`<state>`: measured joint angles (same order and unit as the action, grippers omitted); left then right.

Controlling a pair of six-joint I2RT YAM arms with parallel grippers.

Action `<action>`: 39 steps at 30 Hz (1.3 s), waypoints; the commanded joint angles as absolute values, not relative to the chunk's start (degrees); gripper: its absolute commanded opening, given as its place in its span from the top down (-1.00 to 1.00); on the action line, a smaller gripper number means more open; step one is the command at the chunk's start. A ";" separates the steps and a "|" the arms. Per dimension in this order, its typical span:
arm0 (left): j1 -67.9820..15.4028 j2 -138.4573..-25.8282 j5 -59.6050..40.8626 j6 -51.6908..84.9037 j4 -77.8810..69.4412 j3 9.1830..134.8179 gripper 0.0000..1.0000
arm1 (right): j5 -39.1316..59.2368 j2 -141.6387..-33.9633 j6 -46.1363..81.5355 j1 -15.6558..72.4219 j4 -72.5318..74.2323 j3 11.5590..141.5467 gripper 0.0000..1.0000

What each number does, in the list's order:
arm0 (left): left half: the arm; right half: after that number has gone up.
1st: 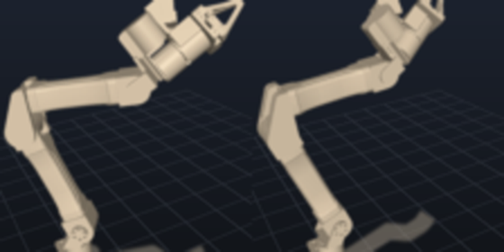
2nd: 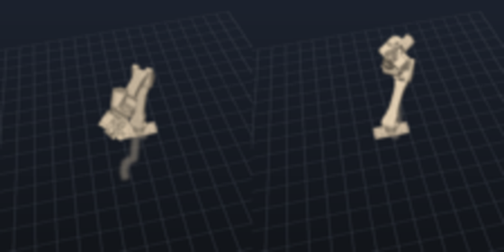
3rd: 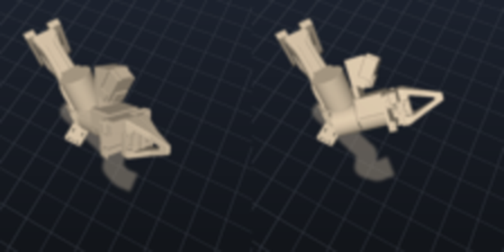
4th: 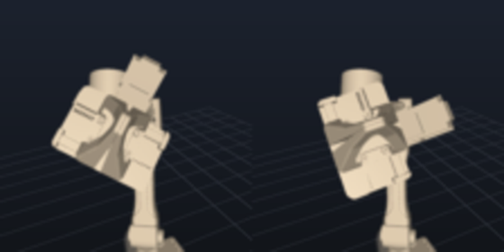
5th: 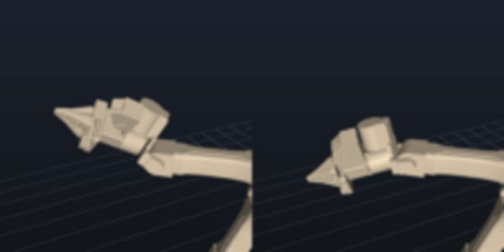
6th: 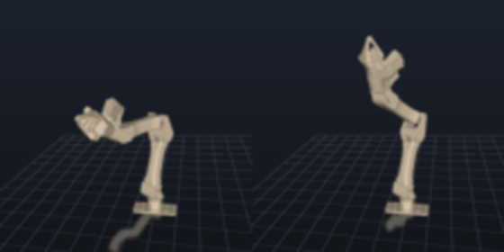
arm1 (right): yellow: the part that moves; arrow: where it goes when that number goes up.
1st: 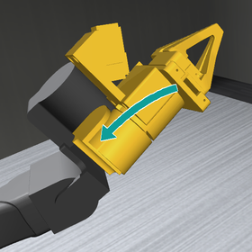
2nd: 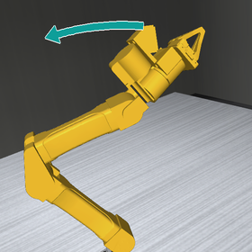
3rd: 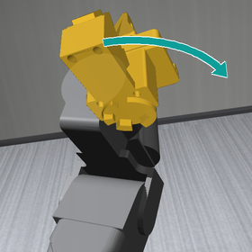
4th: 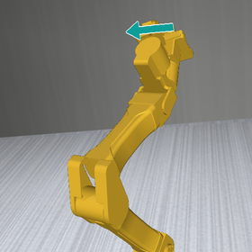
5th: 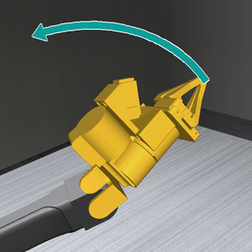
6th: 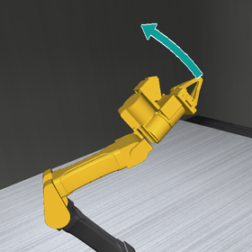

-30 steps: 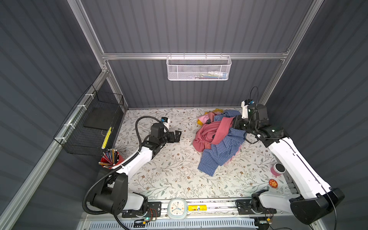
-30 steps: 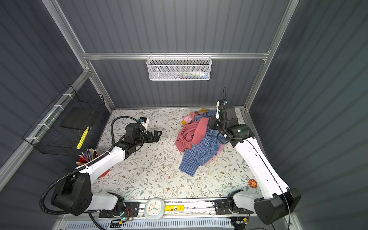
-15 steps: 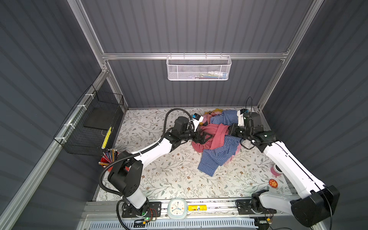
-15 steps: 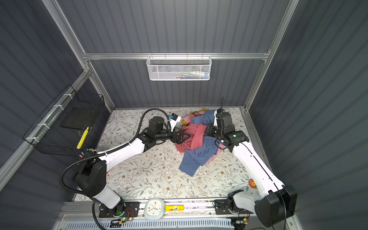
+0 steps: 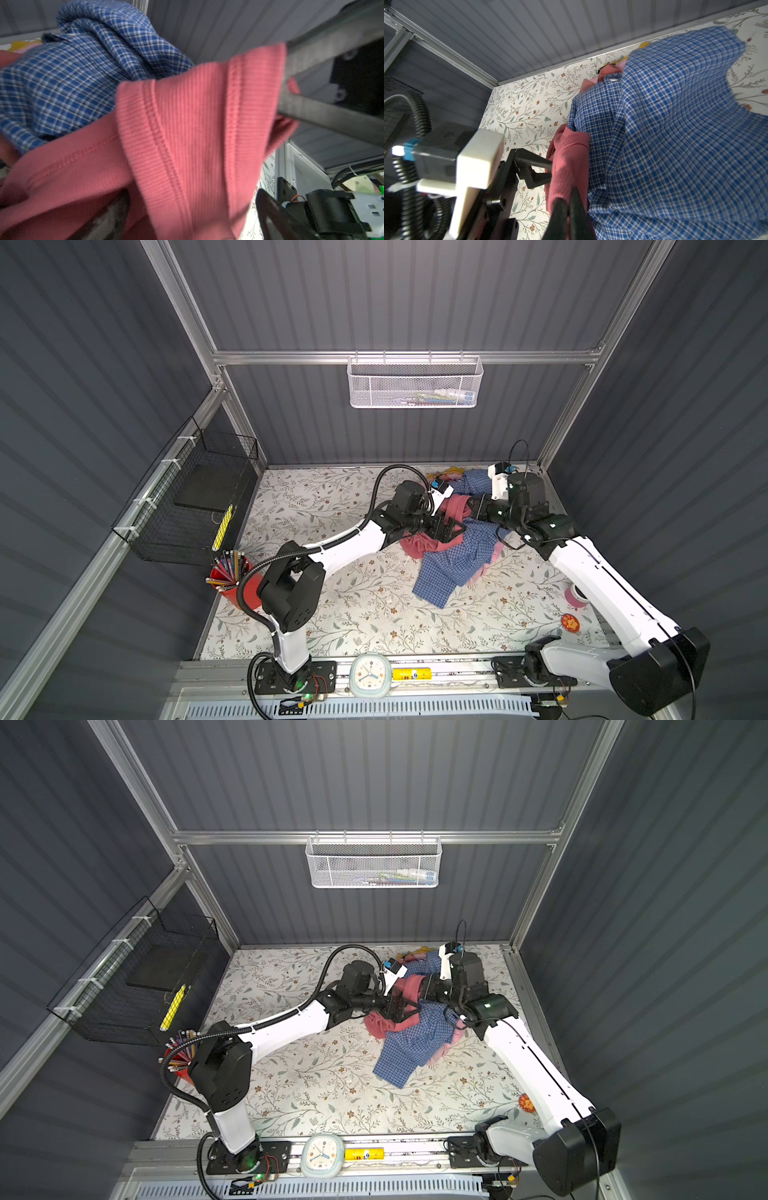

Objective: Pick out a specific cloth from the pile

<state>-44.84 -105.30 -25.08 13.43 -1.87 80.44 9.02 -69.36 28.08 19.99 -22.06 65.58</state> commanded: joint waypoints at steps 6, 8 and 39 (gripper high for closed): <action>-45.00 -104.92 -16.42 11.77 4.48 87.15 0.70 | 9.11 -67.78 28.74 20.13 -19.16 64.11 1.00; -44.90 -102.37 -12.98 9.88 5.69 87.03 1.00 | 8.24 -67.49 28.44 20.04 -19.16 63.65 0.96; -41.19 -98.05 15.83 -7.80 42.62 130.90 1.00 | 6.16 -72.06 32.52 19.54 -2.98 46.32 -0.98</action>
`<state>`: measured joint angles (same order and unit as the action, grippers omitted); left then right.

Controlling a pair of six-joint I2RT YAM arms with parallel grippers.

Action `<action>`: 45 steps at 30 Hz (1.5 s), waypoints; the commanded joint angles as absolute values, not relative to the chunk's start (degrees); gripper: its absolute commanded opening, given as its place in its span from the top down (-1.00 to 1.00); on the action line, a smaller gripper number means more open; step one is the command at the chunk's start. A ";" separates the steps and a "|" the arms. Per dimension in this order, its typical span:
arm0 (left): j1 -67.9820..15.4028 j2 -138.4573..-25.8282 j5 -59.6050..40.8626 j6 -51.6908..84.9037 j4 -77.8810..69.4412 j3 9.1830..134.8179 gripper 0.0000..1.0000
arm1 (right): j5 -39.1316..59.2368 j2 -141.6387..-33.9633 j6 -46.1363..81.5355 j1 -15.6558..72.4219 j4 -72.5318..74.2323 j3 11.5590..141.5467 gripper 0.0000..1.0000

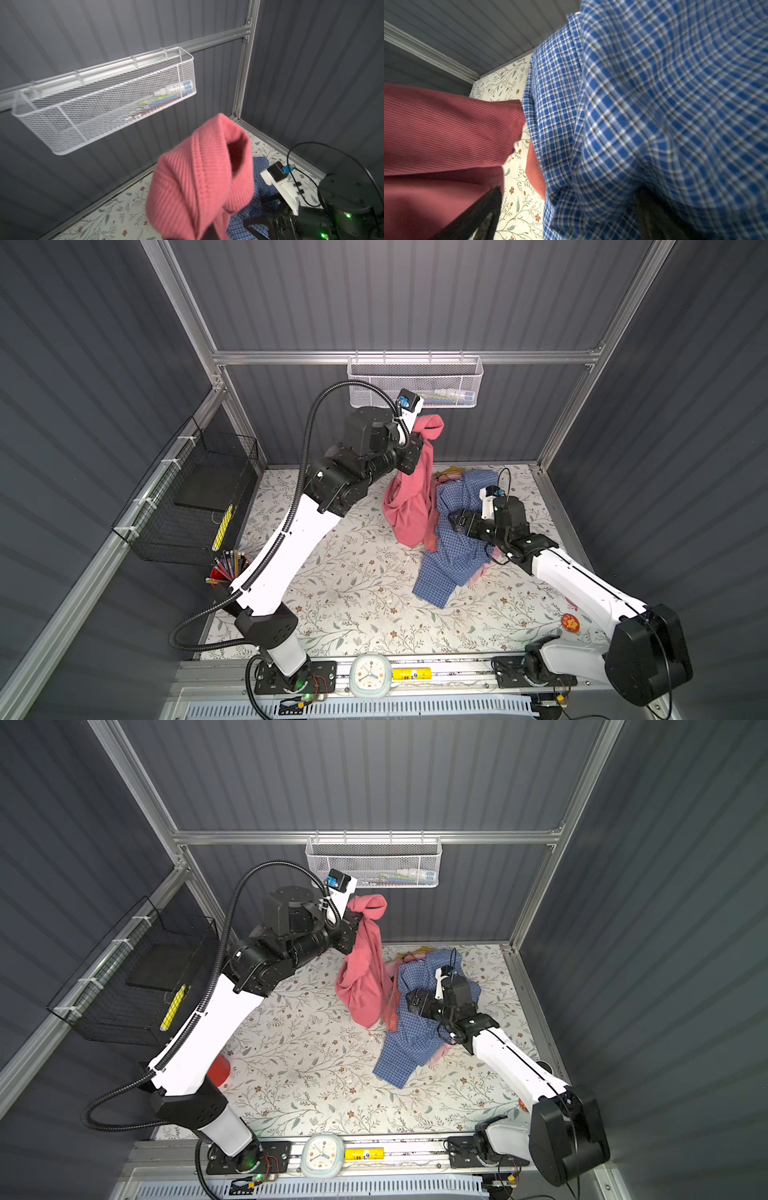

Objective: Pick out a specific cloth from the pile
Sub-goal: 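Lift the dark pink shirt high with the left gripper, pulling it free of the pile, then lower the dark pink shirt onto the open table with the left gripper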

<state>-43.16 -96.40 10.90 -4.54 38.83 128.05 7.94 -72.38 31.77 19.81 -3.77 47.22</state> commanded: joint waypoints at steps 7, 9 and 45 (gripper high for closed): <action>-31.61 -94.95 18.09 -6.77 41.98 126.95 1.00 | 4.31 -68.96 30.04 19.51 -3.61 46.96 -0.98; -30.32 -94.82 18.21 -7.01 42.53 125.97 1.00 | 4.31 -68.48 29.47 19.51 -3.87 47.71 -0.98; -2.09 -96.37 -19.72 17.52 26.77 81.91 1.00 | 0.33 -64.86 23.36 19.60 -11.16 54.01 -0.98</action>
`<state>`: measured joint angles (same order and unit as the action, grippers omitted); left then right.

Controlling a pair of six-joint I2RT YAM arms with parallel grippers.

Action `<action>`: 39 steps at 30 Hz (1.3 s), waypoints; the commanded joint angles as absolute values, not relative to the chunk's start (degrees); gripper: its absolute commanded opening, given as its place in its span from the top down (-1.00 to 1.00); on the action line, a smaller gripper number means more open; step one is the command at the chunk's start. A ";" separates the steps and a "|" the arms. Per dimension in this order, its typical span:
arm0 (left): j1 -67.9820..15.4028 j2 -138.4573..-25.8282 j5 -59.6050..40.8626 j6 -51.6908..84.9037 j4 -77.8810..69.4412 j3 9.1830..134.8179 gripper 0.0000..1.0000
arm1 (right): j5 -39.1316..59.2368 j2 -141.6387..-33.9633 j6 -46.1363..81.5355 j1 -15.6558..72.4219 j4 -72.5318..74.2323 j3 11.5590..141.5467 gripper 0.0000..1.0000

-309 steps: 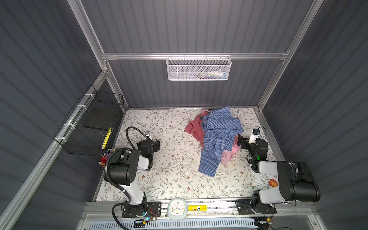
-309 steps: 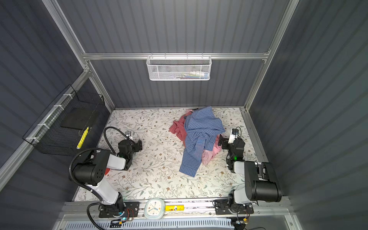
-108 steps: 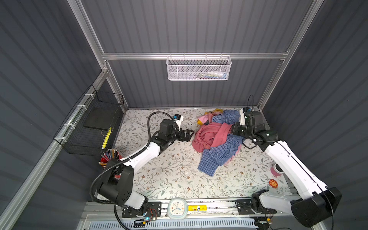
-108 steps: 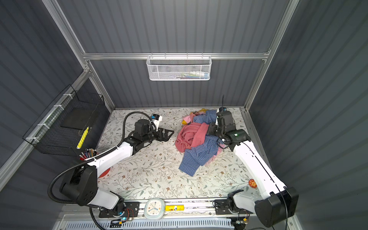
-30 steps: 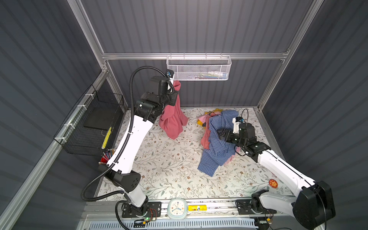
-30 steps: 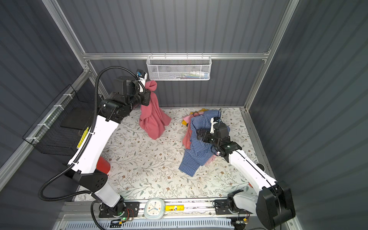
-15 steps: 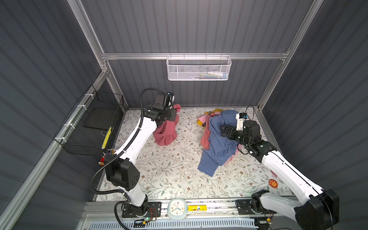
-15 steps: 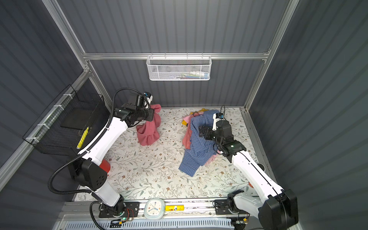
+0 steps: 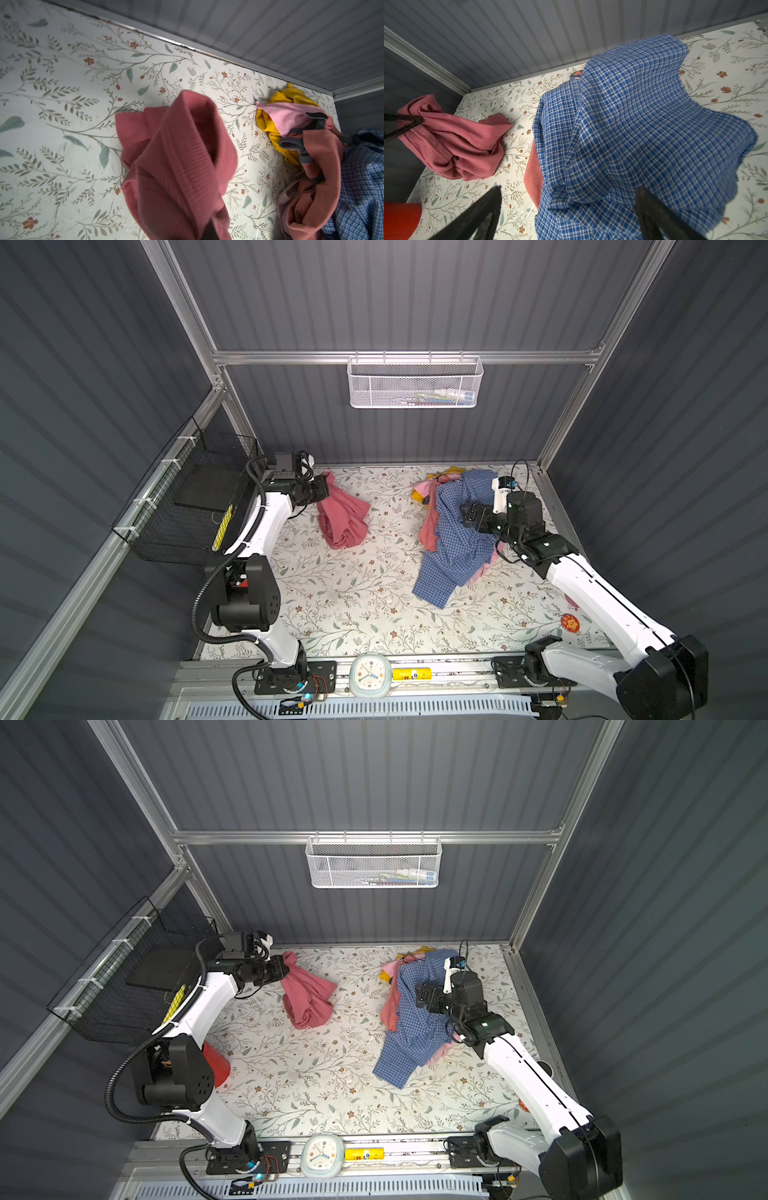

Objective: Pick out a specific cloth from the pile

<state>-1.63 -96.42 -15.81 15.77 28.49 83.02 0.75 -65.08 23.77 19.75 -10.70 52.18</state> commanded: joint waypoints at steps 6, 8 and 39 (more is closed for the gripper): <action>-0.74 -100.88 -16.41 17.19 27.29 77.93 1.00 | 1.30 -65.89 23.49 19.60 -11.46 54.57 -0.98; -0.76 -103.70 -15.57 16.71 28.80 78.46 1.00 | 1.66 -66.29 23.63 19.59 -11.64 54.84 -0.98; -14.89 -97.09 19.76 11.69 39.30 82.90 -0.99 | 0.87 -66.35 21.63 20.17 -14.50 57.09 -0.98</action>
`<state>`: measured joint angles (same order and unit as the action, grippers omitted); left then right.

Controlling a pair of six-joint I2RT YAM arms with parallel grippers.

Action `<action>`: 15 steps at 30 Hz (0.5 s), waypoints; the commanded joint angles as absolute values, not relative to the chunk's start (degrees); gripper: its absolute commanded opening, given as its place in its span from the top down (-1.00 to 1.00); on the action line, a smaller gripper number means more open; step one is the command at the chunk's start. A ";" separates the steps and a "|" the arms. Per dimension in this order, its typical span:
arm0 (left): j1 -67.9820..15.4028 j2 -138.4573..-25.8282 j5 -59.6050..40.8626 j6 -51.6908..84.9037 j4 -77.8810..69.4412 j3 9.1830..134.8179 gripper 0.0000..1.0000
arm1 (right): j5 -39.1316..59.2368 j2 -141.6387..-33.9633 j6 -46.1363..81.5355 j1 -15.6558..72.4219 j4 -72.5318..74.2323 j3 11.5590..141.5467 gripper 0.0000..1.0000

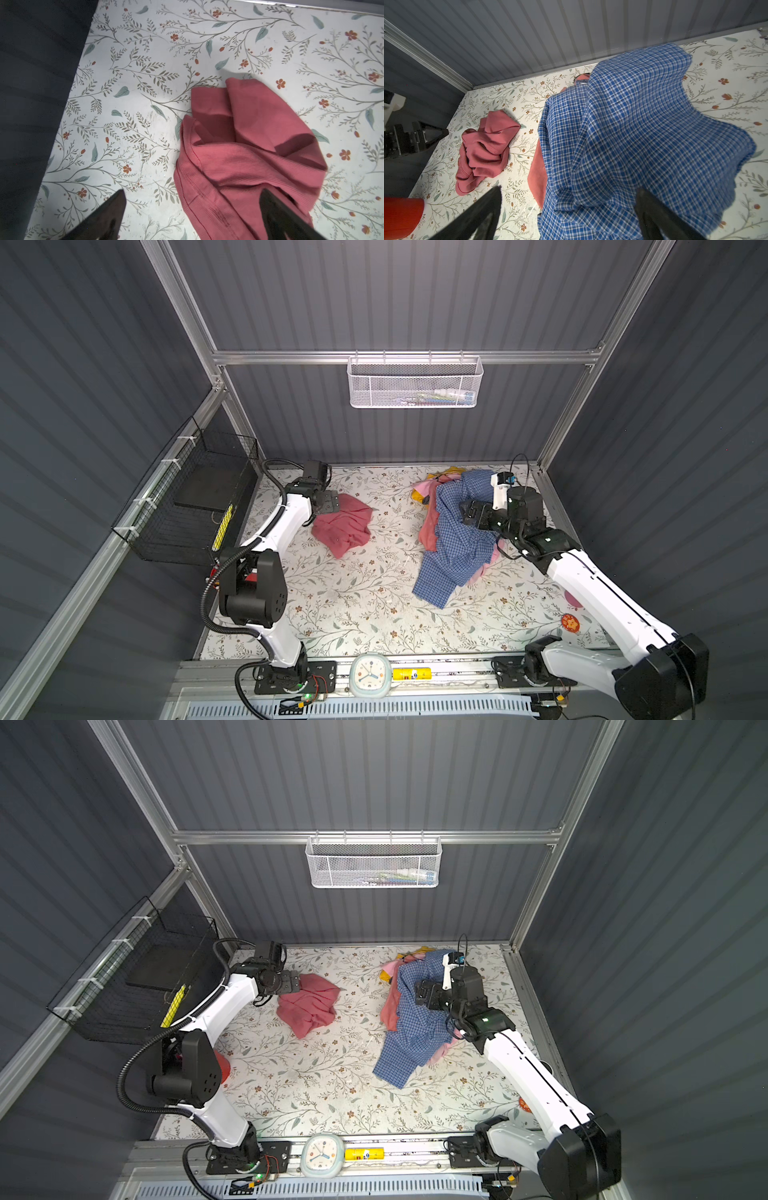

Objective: Pick out a specific cloth from the pile

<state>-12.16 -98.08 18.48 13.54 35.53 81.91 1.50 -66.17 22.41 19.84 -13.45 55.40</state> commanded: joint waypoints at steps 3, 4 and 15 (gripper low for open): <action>-18.72 -98.37 19.39 13.05 43.02 82.96 -1.00 | 0.51 -66.35 21.70 20.28 -14.85 57.10 -0.98; -19.71 -98.57 18.68 13.67 43.00 82.06 -1.00 | 0.39 -66.42 21.71 20.36 -14.97 56.98 -0.98; -23.79 -113.01 20.41 16.63 41.81 84.28 -1.00 | -1.09 -66.92 20.65 21.49 -16.89 58.72 -0.98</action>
